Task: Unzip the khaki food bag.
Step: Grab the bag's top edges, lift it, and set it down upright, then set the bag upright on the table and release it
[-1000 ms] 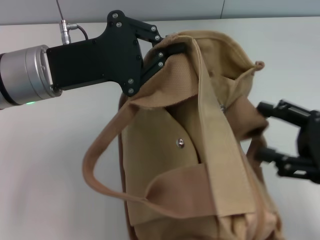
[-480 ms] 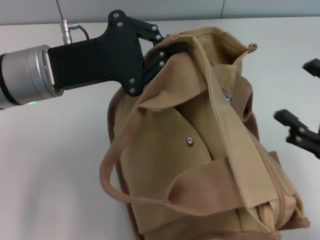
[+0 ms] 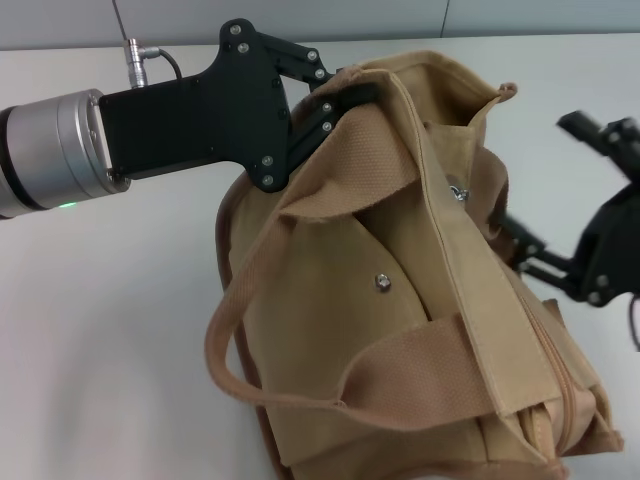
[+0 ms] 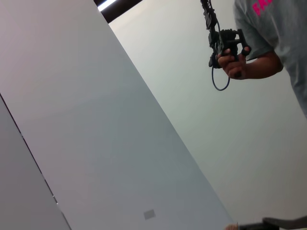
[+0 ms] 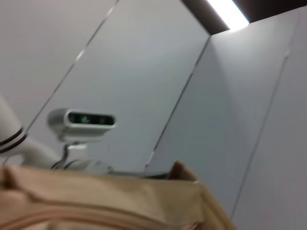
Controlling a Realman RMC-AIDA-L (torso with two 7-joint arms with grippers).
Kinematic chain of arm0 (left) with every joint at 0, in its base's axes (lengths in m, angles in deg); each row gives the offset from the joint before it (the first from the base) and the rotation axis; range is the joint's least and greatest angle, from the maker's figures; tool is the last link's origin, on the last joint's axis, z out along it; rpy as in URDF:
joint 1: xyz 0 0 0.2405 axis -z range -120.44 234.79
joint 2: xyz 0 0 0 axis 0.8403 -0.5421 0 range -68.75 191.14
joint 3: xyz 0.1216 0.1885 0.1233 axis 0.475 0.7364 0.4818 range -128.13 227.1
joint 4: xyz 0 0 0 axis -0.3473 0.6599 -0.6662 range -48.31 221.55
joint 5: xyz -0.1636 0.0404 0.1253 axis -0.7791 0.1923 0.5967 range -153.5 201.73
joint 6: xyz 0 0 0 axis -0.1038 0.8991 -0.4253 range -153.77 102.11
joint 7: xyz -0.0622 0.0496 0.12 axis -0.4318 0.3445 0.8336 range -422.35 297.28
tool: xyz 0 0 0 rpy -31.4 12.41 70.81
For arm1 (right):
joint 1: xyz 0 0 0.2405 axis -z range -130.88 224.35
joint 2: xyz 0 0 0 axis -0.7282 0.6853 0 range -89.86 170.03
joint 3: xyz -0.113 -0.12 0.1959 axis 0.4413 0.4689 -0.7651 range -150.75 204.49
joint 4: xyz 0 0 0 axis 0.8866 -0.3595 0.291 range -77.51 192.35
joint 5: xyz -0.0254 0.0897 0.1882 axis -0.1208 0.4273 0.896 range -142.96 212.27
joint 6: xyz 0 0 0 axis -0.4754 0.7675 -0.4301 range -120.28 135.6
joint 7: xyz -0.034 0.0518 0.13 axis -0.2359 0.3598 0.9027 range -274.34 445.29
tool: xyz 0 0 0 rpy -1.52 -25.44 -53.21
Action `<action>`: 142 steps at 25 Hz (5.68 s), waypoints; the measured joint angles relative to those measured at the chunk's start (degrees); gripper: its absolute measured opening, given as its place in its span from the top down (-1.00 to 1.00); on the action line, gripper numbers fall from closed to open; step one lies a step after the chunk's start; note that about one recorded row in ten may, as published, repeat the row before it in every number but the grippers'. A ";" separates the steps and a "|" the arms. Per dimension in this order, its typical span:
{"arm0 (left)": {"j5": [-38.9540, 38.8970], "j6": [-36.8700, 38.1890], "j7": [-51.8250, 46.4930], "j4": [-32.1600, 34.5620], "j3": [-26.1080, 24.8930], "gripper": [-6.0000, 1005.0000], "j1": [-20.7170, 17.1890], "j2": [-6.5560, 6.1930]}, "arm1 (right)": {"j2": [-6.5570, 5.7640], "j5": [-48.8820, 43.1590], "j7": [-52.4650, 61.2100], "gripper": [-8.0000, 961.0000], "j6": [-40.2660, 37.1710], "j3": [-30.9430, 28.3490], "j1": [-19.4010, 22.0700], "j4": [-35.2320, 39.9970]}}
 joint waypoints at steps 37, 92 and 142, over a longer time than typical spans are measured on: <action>-0.86 -0.06 -0.28 -0.71 0.39 0.70 0.61 0.12 | 0.10 -2.07 -26.71 -0.36 4.71 -2.23 -5.71 -17.73; -2.75 -3.57 -0.70 -1.32 0.03 0.63 1.34 -0.05 | -0.71 -11.94 -2.87 0.00 -4.21 -6.07 23.41 -13.68; -15.38 -3.49 7.35 -19.94 -0.04 0.56 -12.47 -0.08 | -0.44 -9.63 25.19 0.64 23.24 -19.42 -12.32 -1.56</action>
